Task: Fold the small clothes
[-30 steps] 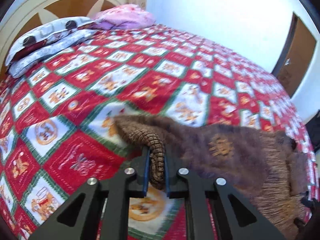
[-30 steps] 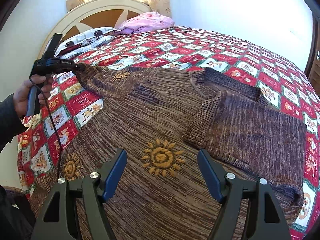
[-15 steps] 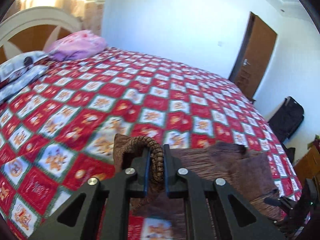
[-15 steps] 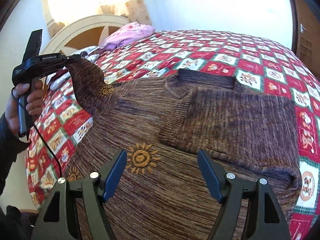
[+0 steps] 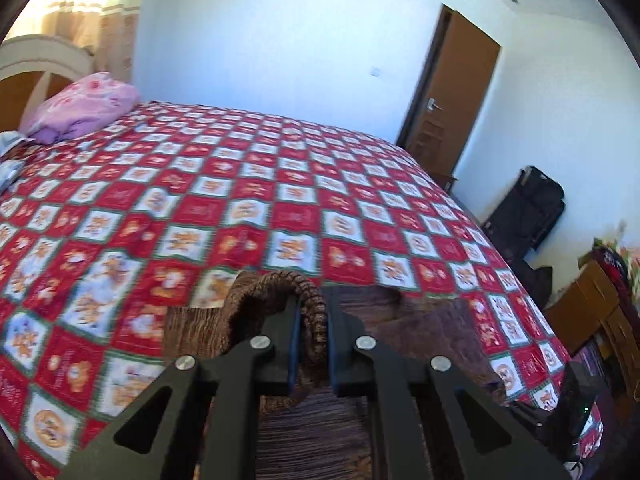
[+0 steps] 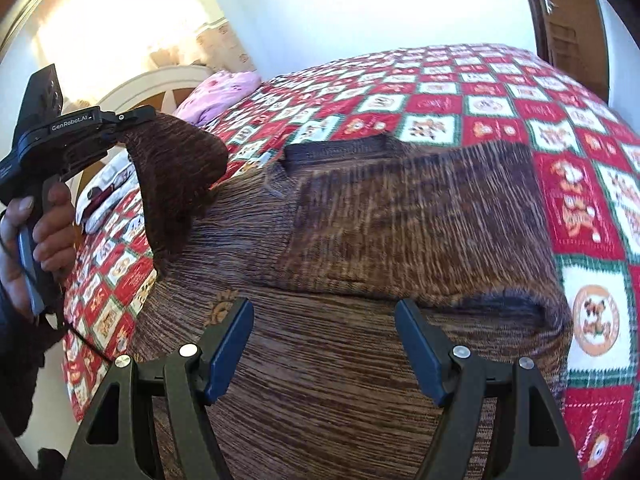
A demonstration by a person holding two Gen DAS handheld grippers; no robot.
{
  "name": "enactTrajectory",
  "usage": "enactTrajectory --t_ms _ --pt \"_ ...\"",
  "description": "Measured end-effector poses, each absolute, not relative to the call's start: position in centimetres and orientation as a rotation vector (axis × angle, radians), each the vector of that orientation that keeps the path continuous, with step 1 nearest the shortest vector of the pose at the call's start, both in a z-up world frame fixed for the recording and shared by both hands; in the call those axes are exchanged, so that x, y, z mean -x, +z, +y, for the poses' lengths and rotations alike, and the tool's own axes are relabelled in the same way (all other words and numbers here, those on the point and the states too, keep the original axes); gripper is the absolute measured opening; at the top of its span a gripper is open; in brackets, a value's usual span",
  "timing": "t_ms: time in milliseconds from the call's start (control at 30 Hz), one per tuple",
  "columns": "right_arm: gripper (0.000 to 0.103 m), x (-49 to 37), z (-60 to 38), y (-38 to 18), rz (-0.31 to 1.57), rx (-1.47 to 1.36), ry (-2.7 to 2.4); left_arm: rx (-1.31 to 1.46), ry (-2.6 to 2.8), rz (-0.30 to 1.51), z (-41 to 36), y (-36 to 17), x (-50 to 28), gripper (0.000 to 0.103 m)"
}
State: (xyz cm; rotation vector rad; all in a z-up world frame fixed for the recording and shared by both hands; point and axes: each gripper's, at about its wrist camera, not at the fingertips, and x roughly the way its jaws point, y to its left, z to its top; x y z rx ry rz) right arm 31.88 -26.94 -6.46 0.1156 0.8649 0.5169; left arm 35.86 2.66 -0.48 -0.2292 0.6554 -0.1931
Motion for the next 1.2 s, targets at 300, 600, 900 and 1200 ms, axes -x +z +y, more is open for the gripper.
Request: enactTrajectory --t_ms 300,600,900,1200 --pt "0.075 -31.4 -28.3 -7.7 0.875 -0.151 0.521 0.087 -0.271 0.746 -7.0 -5.4 -37.7 0.012" --pt "0.075 -30.9 -30.2 -8.4 0.899 -0.173 0.492 -0.048 -0.327 0.81 -10.4 -8.2 -35.4 0.043" --pt "0.075 -32.3 -28.3 -5.3 0.898 -0.045 0.44 -0.306 0.019 0.643 -1.1 -8.1 -31.3 0.088" --pt "0.075 -37.6 -17.2 -4.5 0.94 0.189 0.494 -0.186 0.134 0.826 5.0 -13.6 -33.6 0.088"
